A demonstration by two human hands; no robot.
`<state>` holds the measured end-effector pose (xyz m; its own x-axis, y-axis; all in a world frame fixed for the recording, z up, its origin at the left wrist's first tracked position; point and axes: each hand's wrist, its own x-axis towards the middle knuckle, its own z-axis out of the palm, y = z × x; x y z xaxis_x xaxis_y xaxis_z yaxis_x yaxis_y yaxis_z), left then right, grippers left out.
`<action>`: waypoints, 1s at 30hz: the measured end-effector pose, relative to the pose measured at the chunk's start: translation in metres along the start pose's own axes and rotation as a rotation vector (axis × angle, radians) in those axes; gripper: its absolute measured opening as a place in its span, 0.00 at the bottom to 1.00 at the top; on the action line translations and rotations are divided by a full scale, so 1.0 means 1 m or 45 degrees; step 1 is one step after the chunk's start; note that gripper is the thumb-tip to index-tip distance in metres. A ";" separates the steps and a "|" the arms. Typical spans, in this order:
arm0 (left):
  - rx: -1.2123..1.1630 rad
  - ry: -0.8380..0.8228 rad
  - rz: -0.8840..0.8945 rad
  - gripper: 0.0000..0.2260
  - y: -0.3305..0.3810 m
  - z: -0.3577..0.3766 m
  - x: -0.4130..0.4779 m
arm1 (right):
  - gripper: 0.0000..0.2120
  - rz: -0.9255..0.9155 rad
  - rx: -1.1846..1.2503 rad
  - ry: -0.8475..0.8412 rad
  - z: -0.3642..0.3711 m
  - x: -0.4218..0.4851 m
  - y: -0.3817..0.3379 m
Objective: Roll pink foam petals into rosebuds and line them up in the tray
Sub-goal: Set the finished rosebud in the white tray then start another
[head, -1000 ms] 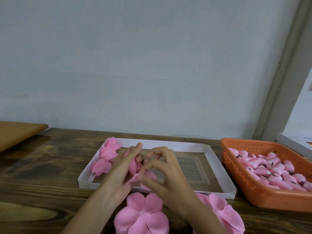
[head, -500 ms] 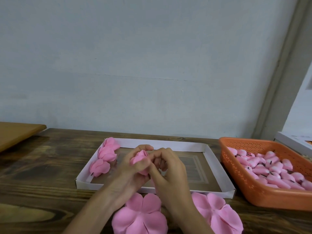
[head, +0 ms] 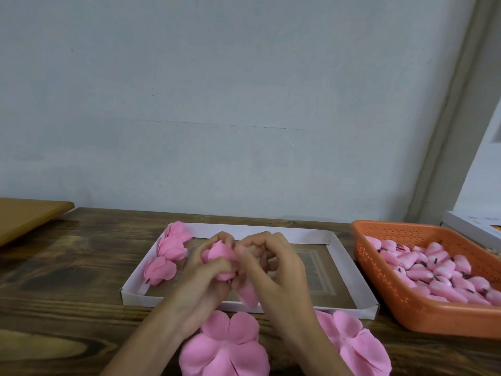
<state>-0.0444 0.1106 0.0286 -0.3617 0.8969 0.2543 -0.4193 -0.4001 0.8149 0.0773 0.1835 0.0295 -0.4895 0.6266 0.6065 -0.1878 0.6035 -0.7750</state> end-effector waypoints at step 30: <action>0.164 -0.024 0.207 0.22 0.001 -0.016 -0.001 | 0.11 0.565 0.559 -0.251 -0.009 0.004 -0.014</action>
<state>-0.0573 0.1064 0.0208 -0.4000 0.8262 0.3966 -0.2465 -0.5138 0.8217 0.0860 0.1821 0.0443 -0.7398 0.6422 0.2007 -0.2419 0.0245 -0.9700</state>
